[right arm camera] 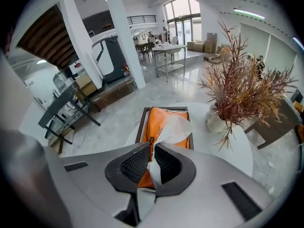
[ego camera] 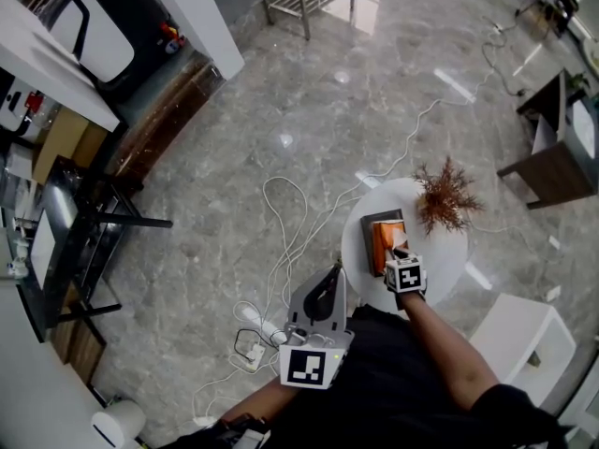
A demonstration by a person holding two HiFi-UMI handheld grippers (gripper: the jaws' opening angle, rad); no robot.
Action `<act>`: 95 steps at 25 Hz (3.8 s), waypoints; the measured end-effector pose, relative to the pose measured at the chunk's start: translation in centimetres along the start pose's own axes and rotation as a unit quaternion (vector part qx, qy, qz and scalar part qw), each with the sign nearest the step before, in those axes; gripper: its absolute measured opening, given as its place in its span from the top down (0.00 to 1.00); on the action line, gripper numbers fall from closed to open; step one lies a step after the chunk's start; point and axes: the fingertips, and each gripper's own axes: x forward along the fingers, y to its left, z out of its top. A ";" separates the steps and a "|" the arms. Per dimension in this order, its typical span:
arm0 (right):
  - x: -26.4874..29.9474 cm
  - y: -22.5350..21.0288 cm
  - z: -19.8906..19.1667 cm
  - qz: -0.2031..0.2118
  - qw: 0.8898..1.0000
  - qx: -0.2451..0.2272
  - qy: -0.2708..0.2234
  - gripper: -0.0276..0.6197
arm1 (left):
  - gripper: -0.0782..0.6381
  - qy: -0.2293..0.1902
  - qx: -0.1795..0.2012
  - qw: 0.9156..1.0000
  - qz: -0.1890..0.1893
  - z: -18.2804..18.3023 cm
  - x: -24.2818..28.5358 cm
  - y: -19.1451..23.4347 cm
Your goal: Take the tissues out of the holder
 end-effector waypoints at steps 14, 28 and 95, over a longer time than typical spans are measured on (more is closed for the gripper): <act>-2.9 0.0 1.5 -0.012 0.999 -0.006 -0.038 0.91 | 0.89 0.000 -0.023 0.999 -0.030 -0.3 1.0 -0.5; -6.0 -0.1 0.1 -0.006 0.999 0.017 -0.030 0.91 | 0.89 0.025 -0.048 0.995 -0.081 -3.4 2.8 -4.0; -8.7 -14.6 -6.5 0.088 0.996 -0.029 -0.006 0.91 | 0.89 -0.025 -0.022 0.999 0.027 -4.2 5.8 -20.1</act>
